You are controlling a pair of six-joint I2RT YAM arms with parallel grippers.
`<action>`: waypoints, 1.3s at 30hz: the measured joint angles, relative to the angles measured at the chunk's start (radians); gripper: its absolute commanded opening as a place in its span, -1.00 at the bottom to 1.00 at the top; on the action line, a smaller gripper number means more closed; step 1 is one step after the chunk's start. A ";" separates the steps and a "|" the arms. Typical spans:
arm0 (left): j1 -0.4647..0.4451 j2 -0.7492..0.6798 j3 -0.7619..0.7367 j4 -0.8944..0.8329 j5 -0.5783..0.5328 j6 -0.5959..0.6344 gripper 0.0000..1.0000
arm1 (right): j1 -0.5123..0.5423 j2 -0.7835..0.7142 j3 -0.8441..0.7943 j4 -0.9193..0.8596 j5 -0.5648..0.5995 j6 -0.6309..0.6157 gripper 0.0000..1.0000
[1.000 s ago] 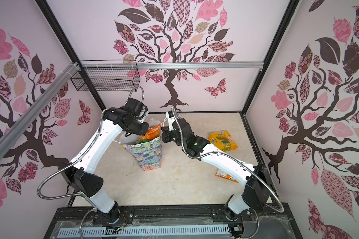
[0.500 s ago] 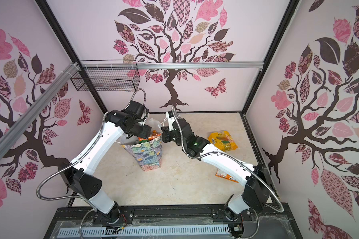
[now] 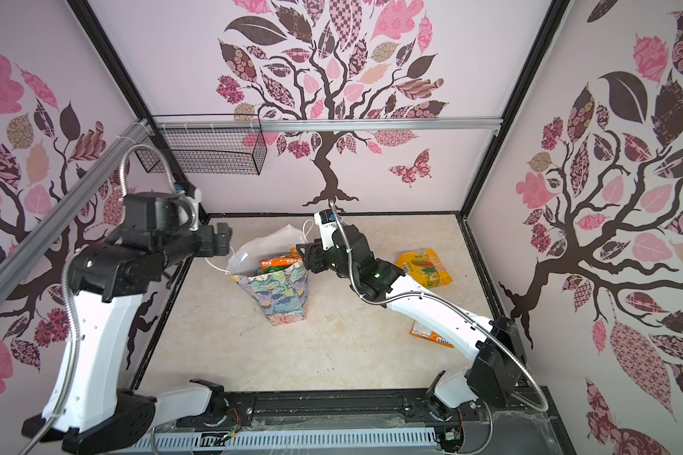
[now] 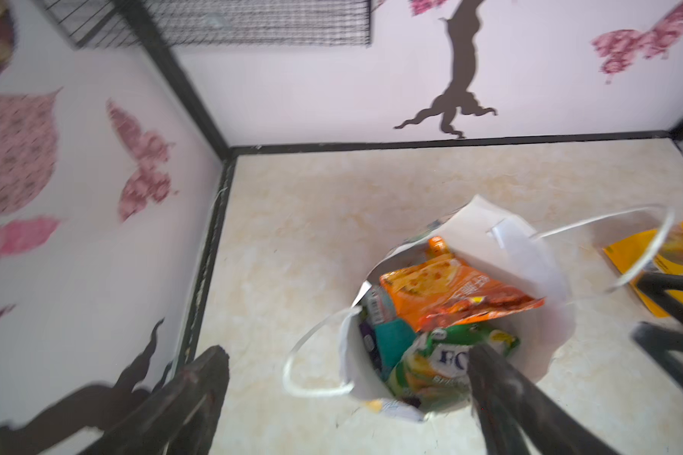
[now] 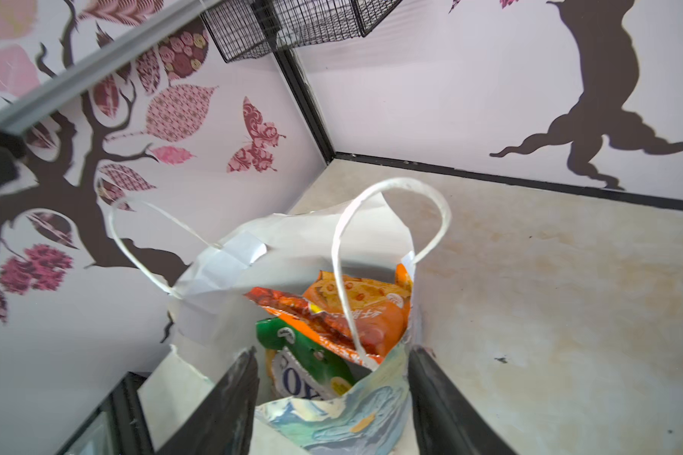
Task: Place the snacks into the paper bag
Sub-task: 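Withdraw the left gripper to the handle while the right gripper nears the orange packet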
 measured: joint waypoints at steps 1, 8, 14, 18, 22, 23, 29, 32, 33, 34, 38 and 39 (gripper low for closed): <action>0.047 -0.041 -0.043 0.013 0.019 -0.003 0.96 | 0.000 -0.019 -0.004 -0.007 -0.002 0.001 0.41; 0.184 -0.173 -0.346 0.184 0.203 -0.027 0.85 | 0.000 -0.173 -0.032 -0.076 -0.016 0.001 0.50; 0.185 -0.142 -0.515 0.328 0.315 -0.064 0.46 | 0.000 -0.269 -0.032 -0.255 0.090 -0.010 0.56; 0.185 -0.145 -0.584 0.408 0.354 -0.084 0.25 | 0.000 -0.287 -0.035 -0.418 0.219 -0.013 0.60; 0.186 -0.163 -0.628 0.482 0.387 -0.102 -0.03 | 0.000 -0.305 -0.096 -0.529 0.327 0.007 0.64; 0.186 -0.169 -0.637 0.495 0.394 -0.107 -0.05 | -0.001 -0.310 -0.114 -0.547 0.345 0.013 0.65; 0.187 -0.197 -0.676 0.539 0.417 -0.125 -0.17 | -0.002 -0.348 -0.227 -0.612 0.415 0.058 0.73; 0.187 -0.203 -0.682 0.555 0.424 -0.133 -0.22 | -0.006 -0.372 -0.297 -0.616 0.439 0.087 0.73; 0.187 -0.204 -0.683 0.559 0.426 -0.135 -0.23 | -0.010 -0.377 -0.319 -0.621 0.445 0.095 0.72; 0.187 -0.204 -0.684 0.559 0.426 -0.135 -0.26 | -0.015 -0.380 -0.337 -0.622 0.451 0.102 0.72; 0.187 -0.205 -0.684 0.559 0.423 -0.143 -0.33 | -0.068 -0.380 -0.395 -0.644 0.496 0.135 0.75; 0.188 -0.206 -0.687 0.560 0.421 -0.146 -0.35 | -0.085 -0.381 -0.407 -0.643 0.507 0.139 0.76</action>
